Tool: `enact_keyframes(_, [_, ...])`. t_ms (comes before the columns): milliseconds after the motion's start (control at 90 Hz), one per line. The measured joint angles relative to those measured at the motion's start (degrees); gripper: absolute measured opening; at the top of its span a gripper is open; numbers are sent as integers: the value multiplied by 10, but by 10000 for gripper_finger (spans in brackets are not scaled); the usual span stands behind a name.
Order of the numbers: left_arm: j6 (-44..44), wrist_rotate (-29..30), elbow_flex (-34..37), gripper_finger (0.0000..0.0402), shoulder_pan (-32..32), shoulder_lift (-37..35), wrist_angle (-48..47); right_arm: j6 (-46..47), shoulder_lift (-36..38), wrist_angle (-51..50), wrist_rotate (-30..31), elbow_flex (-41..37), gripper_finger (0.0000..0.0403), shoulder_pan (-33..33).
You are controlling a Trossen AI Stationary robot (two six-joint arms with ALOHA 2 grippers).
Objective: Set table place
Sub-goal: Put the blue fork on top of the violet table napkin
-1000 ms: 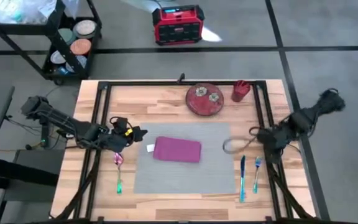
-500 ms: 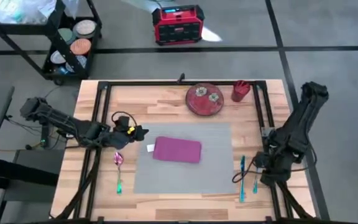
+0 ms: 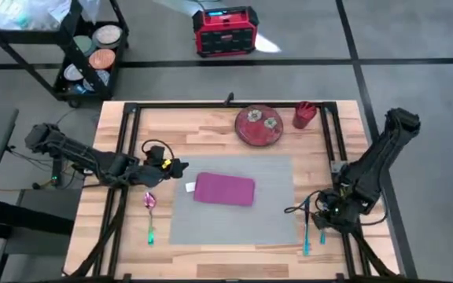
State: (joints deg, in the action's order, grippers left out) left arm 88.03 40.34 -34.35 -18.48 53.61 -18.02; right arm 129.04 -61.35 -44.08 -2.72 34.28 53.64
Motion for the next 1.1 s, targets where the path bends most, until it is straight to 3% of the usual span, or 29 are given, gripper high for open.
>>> enact_keyframes(256, [-19,-8,0,15,0,-2,0,1,-73,14,-7,0,138,-60])
enact_keyframes(367, [-20,-16,0,15,0,-5,1,6,-94,14,-39,0,137,-60])
enact_keyframes(744, [-45,-56,0,15,13,-4,1,17,-96,-46,-65,11,129,-57])
enact_keyframes(1100, [-81,-105,0,15,52,-4,24,16,-146,-5,-82,11,128,-63])
